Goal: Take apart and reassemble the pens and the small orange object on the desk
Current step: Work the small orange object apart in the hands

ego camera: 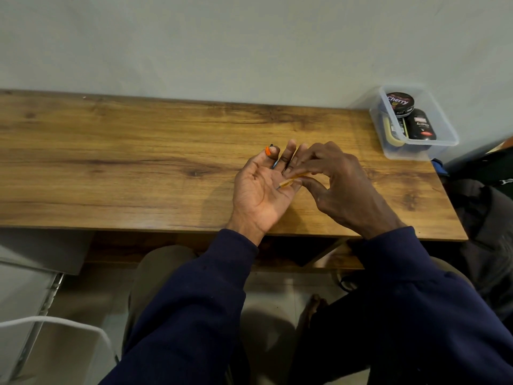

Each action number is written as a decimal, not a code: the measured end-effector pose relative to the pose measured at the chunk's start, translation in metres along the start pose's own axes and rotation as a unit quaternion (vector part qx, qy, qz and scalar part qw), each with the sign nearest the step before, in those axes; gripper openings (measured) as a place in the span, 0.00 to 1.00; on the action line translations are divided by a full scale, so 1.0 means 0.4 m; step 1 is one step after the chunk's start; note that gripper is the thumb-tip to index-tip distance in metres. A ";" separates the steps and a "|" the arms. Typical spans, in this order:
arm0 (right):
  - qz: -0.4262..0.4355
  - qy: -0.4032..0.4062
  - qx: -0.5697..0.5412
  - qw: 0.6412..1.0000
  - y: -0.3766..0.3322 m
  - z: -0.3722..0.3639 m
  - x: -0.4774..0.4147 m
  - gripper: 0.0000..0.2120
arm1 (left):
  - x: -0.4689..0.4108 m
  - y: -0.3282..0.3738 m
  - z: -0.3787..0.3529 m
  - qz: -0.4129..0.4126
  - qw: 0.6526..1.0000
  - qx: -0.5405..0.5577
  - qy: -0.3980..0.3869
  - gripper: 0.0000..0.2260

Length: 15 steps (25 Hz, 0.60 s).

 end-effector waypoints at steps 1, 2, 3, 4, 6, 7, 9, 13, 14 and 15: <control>0.001 0.003 0.004 1.000 -0.001 0.001 0.000 0.11 | 0.000 0.001 0.000 -0.003 1.000 -0.006 0.000 0.06; 0.003 0.005 0.007 1.000 -0.002 0.001 0.000 0.11 | 0.000 0.001 0.001 -0.007 1.000 -0.013 0.000 0.05; 0.006 0.005 0.010 1.000 -0.005 0.001 -0.001 0.11 | -0.001 0.002 0.001 -0.010 1.000 -0.019 0.001 0.05; 0.007 0.004 0.012 1.000 -0.007 0.002 -0.002 0.11 | -0.001 0.002 0.002 -0.012 1.000 -0.022 0.002 0.05; 0.008 -0.001 0.015 1.000 -0.012 0.004 -0.007 0.10 | -0.002 0.003 0.002 -0.014 1.000 -0.020 0.000 0.05; 0.009 -0.003 0.018 1.000 -0.014 0.004 -0.009 0.10 | -0.002 0.003 0.001 -0.014 1.000 -0.018 -0.002 0.04; 0.011 -0.004 0.027 1.000 -0.018 0.005 -0.011 0.10 | -0.001 0.003 -0.001 -0.013 1.000 -0.013 -0.006 0.04; 0.016 -0.006 0.035 0.999 -0.021 0.002 -0.011 0.09 | 0.002 0.004 -0.003 -0.007 1.000 -0.009 -0.003 0.05; 0.018 -0.007 0.035 0.999 -0.021 0.002 -0.011 0.09 | 0.003 0.004 -0.003 -0.007 1.000 -0.009 -0.002 0.06; 0.018 -0.006 0.036 0.999 -0.019 0.001 -0.010 0.09 | 0.003 0.005 -0.003 -0.007 1.000 -0.009 -0.001 0.06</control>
Point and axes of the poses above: each hand's wrist, its own x-axis away from the middle knuckle, its own z-axis out of the back of the hand, y = z × x, the point moved 3 cm from there along -x, towards the middle knuckle, and after that the axes turned 4 degrees about y, right-handed, at the moved point
